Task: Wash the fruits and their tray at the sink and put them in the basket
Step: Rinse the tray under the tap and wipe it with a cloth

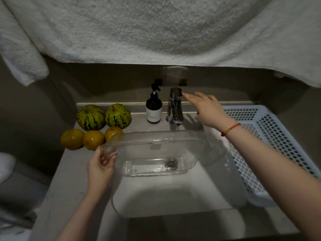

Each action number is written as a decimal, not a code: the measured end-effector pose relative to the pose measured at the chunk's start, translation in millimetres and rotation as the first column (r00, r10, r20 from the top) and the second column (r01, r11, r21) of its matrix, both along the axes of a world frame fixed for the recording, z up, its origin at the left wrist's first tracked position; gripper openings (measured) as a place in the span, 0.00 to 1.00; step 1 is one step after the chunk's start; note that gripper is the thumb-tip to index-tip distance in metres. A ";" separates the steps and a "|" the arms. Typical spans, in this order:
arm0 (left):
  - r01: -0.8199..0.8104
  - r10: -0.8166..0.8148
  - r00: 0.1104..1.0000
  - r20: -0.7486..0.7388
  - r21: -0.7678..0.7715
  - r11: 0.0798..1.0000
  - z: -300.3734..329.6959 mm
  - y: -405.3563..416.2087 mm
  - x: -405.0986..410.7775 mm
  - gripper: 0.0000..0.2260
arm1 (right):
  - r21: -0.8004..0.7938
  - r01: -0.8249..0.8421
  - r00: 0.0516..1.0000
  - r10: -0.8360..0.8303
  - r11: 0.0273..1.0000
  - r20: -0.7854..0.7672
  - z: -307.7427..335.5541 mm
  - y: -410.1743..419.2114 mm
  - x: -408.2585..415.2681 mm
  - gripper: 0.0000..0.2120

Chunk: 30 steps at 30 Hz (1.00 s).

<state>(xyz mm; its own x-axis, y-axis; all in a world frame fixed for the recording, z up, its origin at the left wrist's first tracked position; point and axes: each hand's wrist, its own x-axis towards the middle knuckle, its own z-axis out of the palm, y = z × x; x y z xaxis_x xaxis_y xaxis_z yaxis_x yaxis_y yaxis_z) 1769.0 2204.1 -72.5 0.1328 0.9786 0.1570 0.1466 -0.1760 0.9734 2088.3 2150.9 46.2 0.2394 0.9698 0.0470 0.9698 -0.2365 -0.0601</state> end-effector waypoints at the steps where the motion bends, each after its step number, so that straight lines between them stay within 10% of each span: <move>1: 0.001 -0.001 1.000 0.016 -0.008 1.000 0.2 -1.7 0.2 0.12 | 0.015 -0.007 0.999 0.006 1.000 0.036 -0.1 -0.2 1.4 0.40; 10: 0.001 -0.001 1.000 0.016 -0.041 0.999 -4.9 -3.2 2.4 0.16 | -0.106 -0.090 0.989 0.102 0.990 0.111 4.4 -4.2 7.1 0.37; 18: 0.006 -0.005 0.999 -0.039 0.027 1.000 0.7 -10.7 10.0 0.13 | 0.133 0.208 0.935 -0.157 0.969 -0.319 -21.0 -46.2 27.4 0.31; 30: 0.086 -0.089 0.994 -0.059 -0.052 0.995 -7.6 -13.6 12.3 0.13 | -0.232 0.305 0.927 -0.232 0.924 0.294 -81.1 -82.8 5.1 0.30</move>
